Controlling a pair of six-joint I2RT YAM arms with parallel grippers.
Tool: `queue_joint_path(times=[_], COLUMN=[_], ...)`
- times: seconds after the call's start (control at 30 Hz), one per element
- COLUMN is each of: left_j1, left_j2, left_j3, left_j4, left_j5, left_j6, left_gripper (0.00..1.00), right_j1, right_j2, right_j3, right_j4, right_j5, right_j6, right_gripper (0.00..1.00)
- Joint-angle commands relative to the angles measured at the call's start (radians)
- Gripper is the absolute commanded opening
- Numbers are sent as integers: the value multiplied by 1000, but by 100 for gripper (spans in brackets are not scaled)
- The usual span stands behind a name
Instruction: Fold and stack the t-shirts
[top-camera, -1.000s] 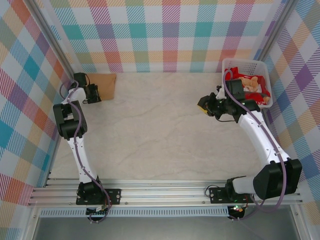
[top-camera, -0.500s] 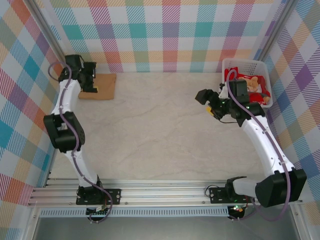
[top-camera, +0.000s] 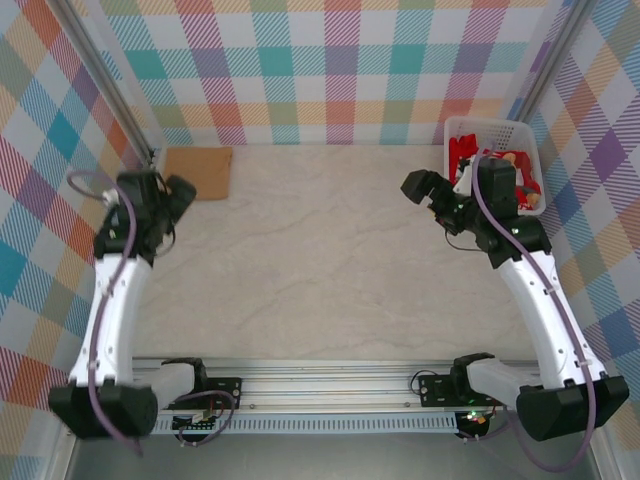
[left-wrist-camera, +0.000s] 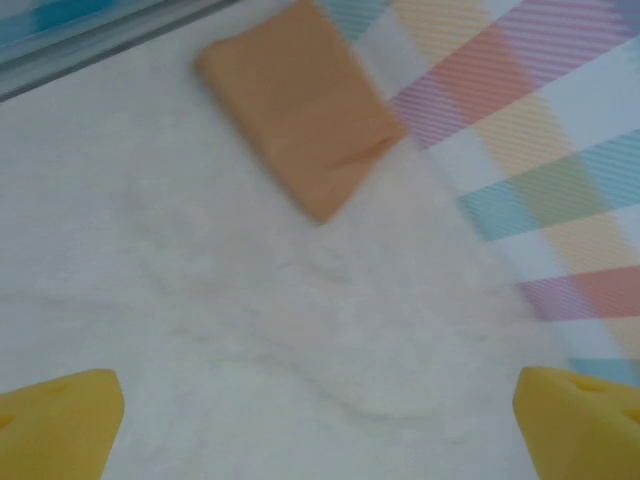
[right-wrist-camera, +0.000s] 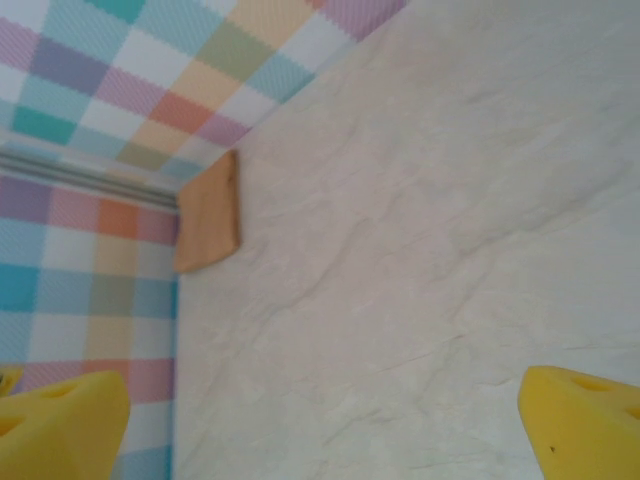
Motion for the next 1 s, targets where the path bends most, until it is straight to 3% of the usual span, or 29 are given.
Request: queue_joint_path(times=[0.0,0.07,0.17,0.3,0.43,0.57,0.77,0.97], left_j1=[-57,-101,-122,-118,-119,-112,-89,-82], left_j2=[-219,-298,-336,-247,20,219,386,455], left_j3=[-279,-461,-626,-778,-807,-761,-672,-736], left_j4=[186,339,482,756,1021,1162,1263,1458], left_j5=[-271,-276,-215,-225,-186,-158,-106,-43], left_j6=[220,434,573,557,564,565,633,667], left_gripper=[100,100,100,100,100,100,100,100], right_j1=[6,6,4,-11,-34,-68,-167,-199], right_j2=[-109,-194,-268,-188,-43,59,185,365], right_j3=[-181,-398,-629,-774,-850,-877,-904,-888], right_j4=[14,194,404,603,809,978,1302,1497], right_j5=[294,431,569,592,563,502,362,304], right_j6=[-171,-275,-455,-574,-627,-647,-627,-645], right_gripper=[100,100,100,100,100,100,100,100])
